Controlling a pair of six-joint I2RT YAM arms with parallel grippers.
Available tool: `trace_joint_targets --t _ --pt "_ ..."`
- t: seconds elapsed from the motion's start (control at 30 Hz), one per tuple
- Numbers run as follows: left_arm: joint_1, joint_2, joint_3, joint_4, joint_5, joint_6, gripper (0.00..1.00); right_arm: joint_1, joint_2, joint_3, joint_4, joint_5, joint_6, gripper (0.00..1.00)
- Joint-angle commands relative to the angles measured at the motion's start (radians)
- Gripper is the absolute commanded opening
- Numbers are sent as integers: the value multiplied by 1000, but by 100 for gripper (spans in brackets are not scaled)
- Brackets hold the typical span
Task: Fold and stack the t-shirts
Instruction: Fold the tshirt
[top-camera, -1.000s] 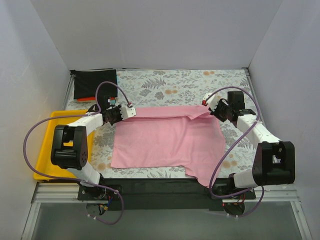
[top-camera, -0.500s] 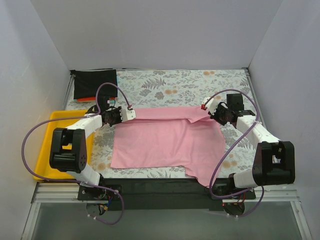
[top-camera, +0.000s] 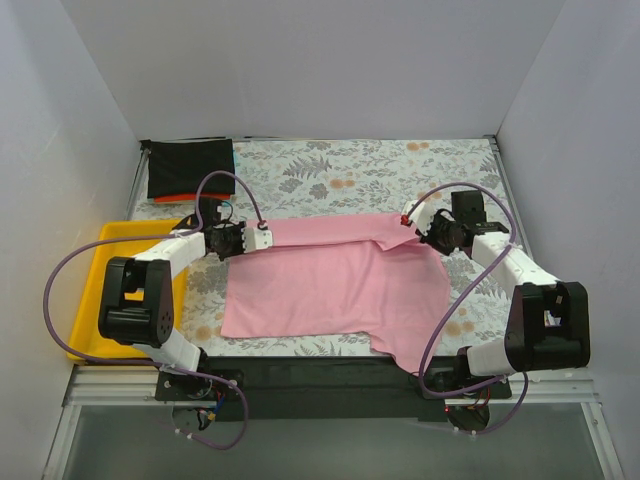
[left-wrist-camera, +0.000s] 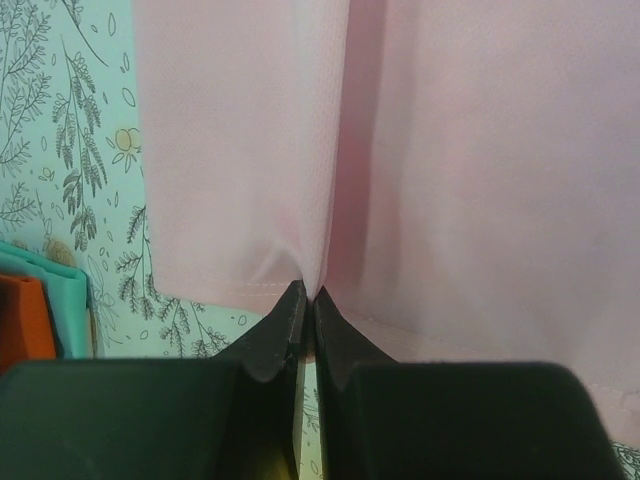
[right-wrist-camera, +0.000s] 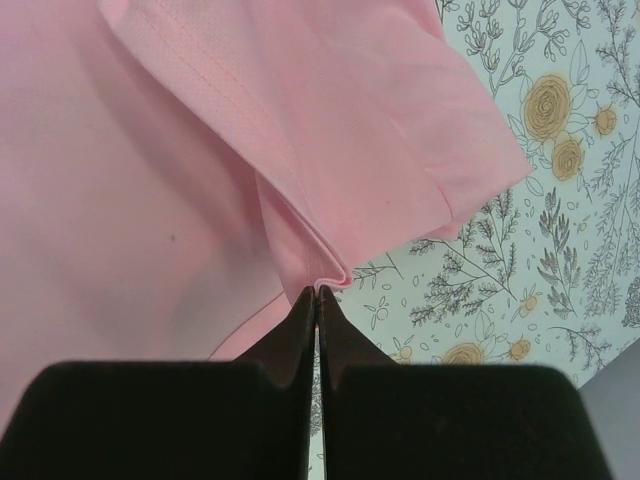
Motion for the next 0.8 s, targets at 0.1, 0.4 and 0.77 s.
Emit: trace_joint_targets --t 0.1,0.4,0.77 --pt "-6 -50 -19 -86 9 88 7 4 13 8 -77 -3 -34 1" --pt "33 -4 241 -327 109 -91 37 -43 -14 159 -258 -55 -25 72" --pt "55 427 675 -287 75 -582 46 -22 485 681 -319 8 285 41"
